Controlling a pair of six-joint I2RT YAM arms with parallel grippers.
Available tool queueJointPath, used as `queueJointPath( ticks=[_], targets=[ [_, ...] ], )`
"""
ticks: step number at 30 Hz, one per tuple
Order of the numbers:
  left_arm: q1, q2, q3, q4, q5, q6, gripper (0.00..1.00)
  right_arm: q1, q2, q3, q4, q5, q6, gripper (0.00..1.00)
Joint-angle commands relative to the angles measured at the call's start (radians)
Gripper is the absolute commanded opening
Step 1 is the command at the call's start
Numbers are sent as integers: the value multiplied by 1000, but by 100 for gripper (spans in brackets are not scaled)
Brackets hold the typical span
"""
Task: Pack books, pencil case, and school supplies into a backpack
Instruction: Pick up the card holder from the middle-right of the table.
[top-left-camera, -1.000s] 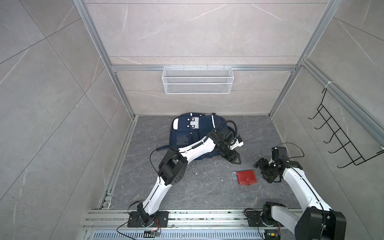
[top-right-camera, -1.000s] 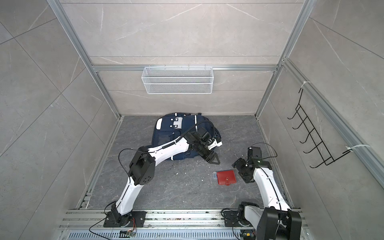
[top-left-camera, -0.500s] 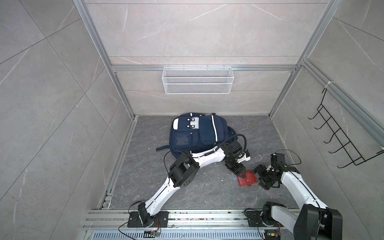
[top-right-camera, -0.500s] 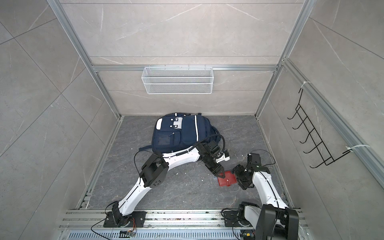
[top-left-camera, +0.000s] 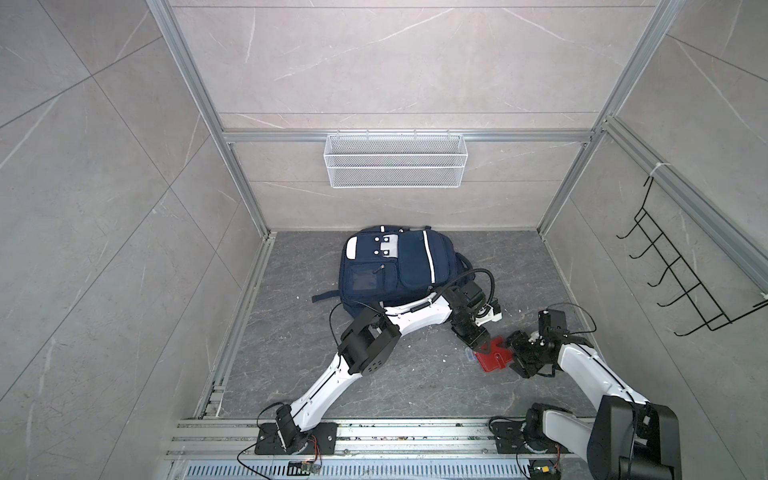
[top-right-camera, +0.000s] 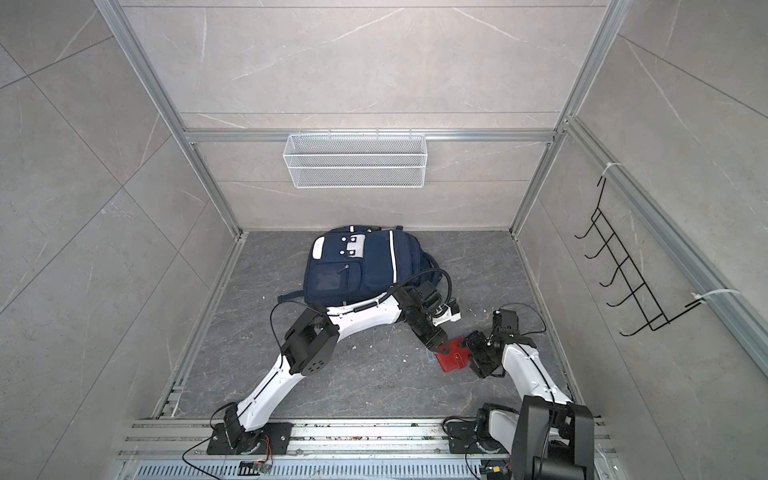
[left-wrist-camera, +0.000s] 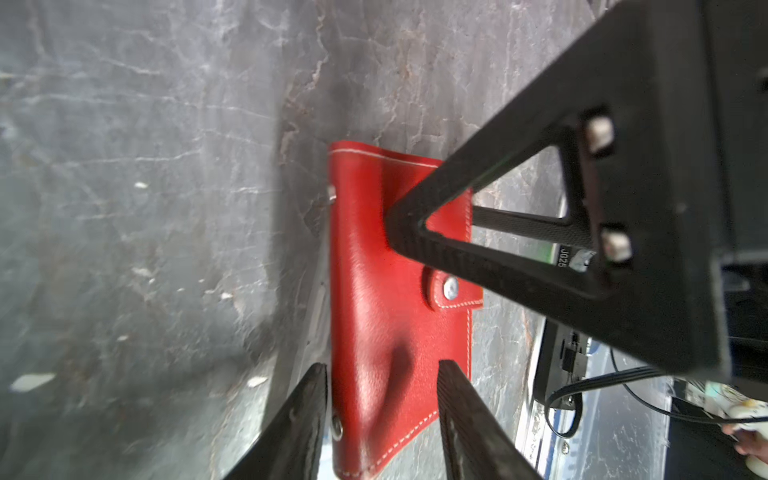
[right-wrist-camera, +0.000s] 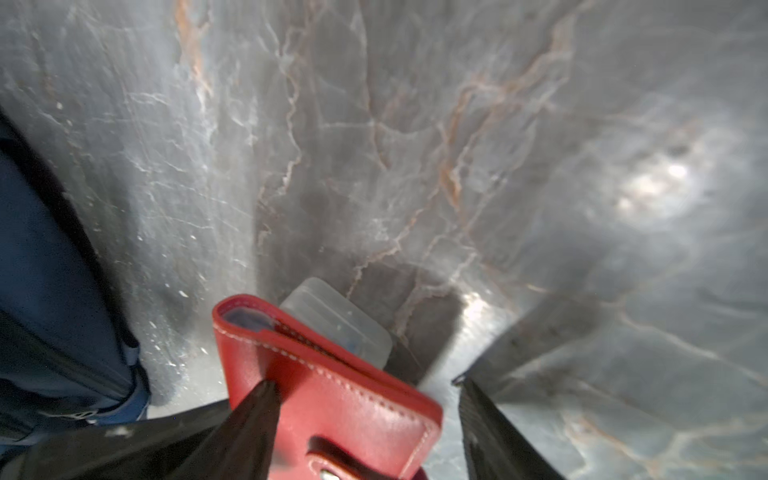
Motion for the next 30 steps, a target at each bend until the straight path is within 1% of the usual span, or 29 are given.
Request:
queueJointPath(
  ticks=[1,2,5,9,13,18,21,23,25,30],
  targets=[
    [-6,20,39,30,74,-28,46,-2,19,-49,36,-6,33,68],
    [-8,24,42,36,83,-35,46,-2,19,-53,45,-9,36,67],
    [-7,30,42,63,108,-59,45,-2,24,-62,50,-15,36,54],
    [-7,31,40,77,118,-69,44,-2,17,-63,48,-21,30,41],
    [-5,27,40,90,121,-81,41,-2,2,-51,40,-35,15,34],
    [0,6,17,126,140,-107,36,-2,-32,-12,6,-49,-30,33],
    [13,-14,-4,163,147,-134,31,-2,-59,0,-15,-54,-51,30],
    [27,-29,-18,188,152,-153,28,-2,-75,8,-36,-58,-67,25],
    [37,-41,-24,200,152,-162,27,-2,-92,17,-56,-59,-82,20],
    [44,-52,2,152,123,-128,24,-2,-116,53,-102,-60,-126,6]
  ],
)
